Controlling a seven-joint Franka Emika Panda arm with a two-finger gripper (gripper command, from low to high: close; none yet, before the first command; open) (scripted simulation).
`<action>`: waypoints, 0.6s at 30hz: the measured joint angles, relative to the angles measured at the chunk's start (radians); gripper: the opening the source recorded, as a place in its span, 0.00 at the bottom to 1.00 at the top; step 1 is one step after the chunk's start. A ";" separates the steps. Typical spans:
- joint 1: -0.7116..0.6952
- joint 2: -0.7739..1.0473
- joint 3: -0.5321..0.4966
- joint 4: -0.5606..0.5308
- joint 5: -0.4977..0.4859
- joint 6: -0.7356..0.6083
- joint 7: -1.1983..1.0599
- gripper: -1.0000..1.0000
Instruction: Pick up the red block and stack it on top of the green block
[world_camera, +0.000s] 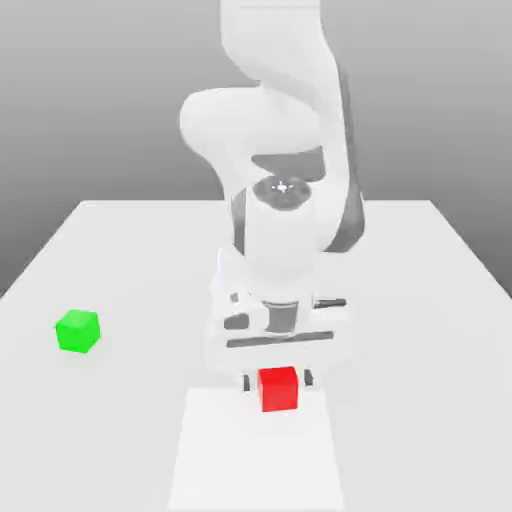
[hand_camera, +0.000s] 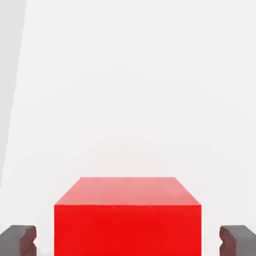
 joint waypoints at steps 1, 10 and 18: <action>-0.001 0.000 0.000 0.000 -0.001 0.000 0.001 0.00; -0.010 -0.188 0.016 -0.027 0.019 -0.161 -0.013 0.00; -0.199 -0.330 -0.134 -0.019 -0.052 -0.304 -0.051 0.00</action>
